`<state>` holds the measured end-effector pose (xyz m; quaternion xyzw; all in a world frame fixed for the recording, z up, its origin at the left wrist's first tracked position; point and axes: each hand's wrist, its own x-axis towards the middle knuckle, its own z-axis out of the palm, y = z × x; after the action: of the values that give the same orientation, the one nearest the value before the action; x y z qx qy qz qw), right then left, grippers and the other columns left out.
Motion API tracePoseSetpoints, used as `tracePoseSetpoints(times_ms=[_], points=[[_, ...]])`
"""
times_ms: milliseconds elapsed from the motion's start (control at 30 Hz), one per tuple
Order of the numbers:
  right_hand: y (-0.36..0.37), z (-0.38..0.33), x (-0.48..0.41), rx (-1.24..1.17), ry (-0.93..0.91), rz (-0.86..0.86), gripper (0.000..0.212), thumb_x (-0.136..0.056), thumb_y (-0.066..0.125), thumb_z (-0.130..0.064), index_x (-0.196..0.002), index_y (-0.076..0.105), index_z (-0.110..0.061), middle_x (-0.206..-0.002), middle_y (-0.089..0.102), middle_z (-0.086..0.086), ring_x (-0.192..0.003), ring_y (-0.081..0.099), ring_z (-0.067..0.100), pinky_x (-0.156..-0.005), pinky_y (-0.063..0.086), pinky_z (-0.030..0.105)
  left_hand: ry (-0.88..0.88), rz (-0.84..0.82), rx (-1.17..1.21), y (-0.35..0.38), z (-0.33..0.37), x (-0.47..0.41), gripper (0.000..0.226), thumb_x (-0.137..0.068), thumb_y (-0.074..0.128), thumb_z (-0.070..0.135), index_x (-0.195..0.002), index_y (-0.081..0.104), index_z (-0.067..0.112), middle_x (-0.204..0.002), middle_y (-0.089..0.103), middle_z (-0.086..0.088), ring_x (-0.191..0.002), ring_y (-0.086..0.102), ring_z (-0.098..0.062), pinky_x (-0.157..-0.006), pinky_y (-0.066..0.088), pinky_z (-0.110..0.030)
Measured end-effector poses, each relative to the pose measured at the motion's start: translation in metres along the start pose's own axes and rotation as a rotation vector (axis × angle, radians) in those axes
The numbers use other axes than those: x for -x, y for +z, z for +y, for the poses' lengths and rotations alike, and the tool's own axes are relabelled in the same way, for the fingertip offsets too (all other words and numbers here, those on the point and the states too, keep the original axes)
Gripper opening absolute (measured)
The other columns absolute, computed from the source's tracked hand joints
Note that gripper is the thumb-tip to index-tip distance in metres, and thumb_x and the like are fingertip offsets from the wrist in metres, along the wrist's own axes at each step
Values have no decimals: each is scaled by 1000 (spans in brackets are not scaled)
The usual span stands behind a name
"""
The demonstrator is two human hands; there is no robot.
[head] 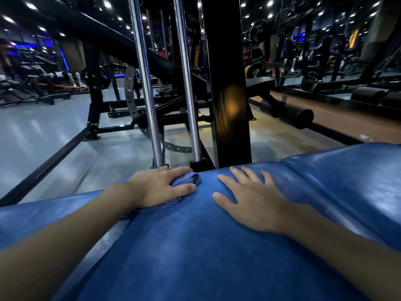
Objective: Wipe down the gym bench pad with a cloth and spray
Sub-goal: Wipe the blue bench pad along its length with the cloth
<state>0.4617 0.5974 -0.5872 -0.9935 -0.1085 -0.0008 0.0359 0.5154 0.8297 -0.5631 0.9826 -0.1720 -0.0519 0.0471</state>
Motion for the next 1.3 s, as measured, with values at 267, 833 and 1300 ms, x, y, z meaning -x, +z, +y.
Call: tracePoseSetpoints(times_ms=[267, 833, 1300], points=[[-10, -11, 7, 61, 74, 7, 65, -94, 16, -66, -152, 15, -39, -164, 8, -6, -151, 1, 17, -118, -1, 55, 88, 22, -8, 2, 25, -24, 64, -84, 26, 83, -142, 29, 55, -138, 51, 4, -128, 49, -26, -88, 37, -39], [5, -79, 5, -1, 100, -32, 75, -91, 11, -70, -155, 7, -32, -165, -2, -1, -151, -10, 19, -118, -5, 56, 5, -29, 68, -3, -78, 40, 77, -70, 20, 89, -141, 24, 61, -128, 52, 9, -125, 50, -22, -105, 37, -44], [8, -79, 4, 7, 77, 4, 73, -92, 14, -67, -154, 9, -29, -165, 1, 1, -151, -7, 19, -118, -3, 56, 88, 36, 26, -3, -28, 2, 54, -92, 30, 72, -143, 32, 53, -139, 54, 3, -128, 49, -24, -91, 37, -35]])
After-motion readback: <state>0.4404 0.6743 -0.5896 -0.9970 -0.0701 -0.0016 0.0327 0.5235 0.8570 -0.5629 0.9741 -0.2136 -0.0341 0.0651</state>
